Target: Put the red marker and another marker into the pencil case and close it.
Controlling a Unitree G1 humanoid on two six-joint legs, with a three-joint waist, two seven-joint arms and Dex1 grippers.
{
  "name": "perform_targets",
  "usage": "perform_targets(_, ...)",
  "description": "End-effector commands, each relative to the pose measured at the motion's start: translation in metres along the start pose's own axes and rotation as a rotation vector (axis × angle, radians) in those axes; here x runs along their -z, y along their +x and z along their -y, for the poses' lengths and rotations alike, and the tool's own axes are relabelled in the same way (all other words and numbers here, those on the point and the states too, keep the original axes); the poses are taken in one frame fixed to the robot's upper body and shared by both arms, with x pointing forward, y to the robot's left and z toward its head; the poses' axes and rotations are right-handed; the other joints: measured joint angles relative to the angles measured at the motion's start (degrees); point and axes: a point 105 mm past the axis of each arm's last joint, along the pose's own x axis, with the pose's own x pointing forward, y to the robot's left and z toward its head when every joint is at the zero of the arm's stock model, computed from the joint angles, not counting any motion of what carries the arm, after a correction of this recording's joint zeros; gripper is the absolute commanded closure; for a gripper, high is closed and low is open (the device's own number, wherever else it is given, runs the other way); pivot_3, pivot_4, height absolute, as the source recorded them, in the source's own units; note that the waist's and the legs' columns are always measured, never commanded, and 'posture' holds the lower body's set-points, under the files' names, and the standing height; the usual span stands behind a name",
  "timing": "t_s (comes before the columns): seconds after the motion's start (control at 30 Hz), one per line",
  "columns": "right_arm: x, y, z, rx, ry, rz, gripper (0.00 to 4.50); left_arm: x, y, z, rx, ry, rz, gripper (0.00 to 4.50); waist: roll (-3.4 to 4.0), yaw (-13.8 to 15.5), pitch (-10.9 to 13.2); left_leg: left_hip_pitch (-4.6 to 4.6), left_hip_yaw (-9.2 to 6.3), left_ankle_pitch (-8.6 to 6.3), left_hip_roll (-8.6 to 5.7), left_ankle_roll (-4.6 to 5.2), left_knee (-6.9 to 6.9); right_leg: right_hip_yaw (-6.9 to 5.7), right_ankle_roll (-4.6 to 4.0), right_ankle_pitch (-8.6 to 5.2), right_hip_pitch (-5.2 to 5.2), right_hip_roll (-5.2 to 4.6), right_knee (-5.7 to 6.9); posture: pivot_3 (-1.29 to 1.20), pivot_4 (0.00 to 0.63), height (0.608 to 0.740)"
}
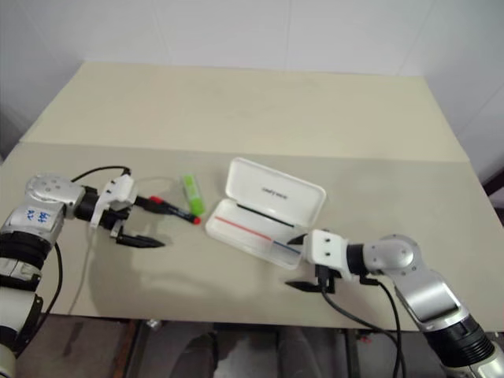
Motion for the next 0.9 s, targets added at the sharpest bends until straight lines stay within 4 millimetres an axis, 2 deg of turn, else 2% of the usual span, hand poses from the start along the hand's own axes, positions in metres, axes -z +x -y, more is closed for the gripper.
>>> perform_targets(0.03, -0.01, -0.001, 0.003, 0.009, -0.032, 0.026, 0.04, -0.01, -0.008, 0.007, 0.08, 0.047, 0.013, 0.0, 0.0, 0.0, 0.0, 0.0, 0.0, 0.0, 0.0, 0.0, 0.0, 0.0, 0.0, 0.0, 0.0, 0.0, 0.0, 0.0, 0.15, 0.74)
perform_targets(0.2, -0.01, -0.002, 0.002, 0.01, -0.031, 0.026, 0.04, -0.021, -0.018, 0.002, 0.05, 0.078, 0.009, 0.0, 0.0, 0.0, 0.0, 0.0, 0.0, 0.0, 0.0, 0.0, 0.0, 0.0, 0.0, 0.0, 0.0, 0.0, 0.0, 0.0, 0.15, 0.74)
perform_targets(0.4, -0.009, -0.002, 0.002, 0.01, -0.029, 0.027, 0.04, -0.024, -0.022, -0.002, 0.029, 0.096, -0.008, 0.0, 0.0, 0.0, 0.0, 0.0, 0.0, 0.0, 0.0, 0.0, 0.0, 0.0, 0.01, 0.0, 0.0, 0.0, 0.0, 0.0, 0.15, 0.74)
perform_targets(0.7, -0.011, 0.0, 0.003, 0.014, -0.034, 0.035, 0.04, -0.007, -0.009, -0.012, 0.004, 0.05, -0.042, 0.0, -0.01, 0.0, 0.0, 0.0, 0.0, 0.0, 0.0, 0.0, 0.04, 0.0, 0.02, 0.01, 0.0, 0.01, 0.02, 0.0, 0.15, 0.74)
perform_targets(0.9, -0.012, 0.001, 0.003, 0.013, -0.037, 0.038, 0.04, -0.004, 0.003, -0.021, -0.017, 0.03, -0.047, 0.0, -0.01, 0.0, 0.0, 0.0, -0.01, 0.0, -0.01, 0.0, 0.09, 0.0, 0.04, 0.02, 0.02, 0.01, 0.05, 0.0, 0.15, 0.74)
